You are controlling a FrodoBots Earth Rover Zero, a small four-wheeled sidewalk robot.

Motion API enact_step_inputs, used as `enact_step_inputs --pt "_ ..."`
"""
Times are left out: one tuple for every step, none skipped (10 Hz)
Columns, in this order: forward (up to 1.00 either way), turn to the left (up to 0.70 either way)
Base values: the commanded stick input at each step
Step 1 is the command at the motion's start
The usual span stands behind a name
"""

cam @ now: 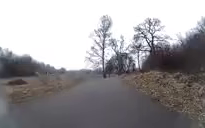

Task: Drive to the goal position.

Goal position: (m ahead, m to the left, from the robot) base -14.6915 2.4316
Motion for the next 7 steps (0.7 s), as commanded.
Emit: enact_step_inputs --pt "0.7 0.0" --pt "0.7 0.0" --pt "0.7 0.0" --pt "0.7 0.0" --pt "0.7 0.0" --pt "0.7 -0.01" --pt "0.7 -0.13"
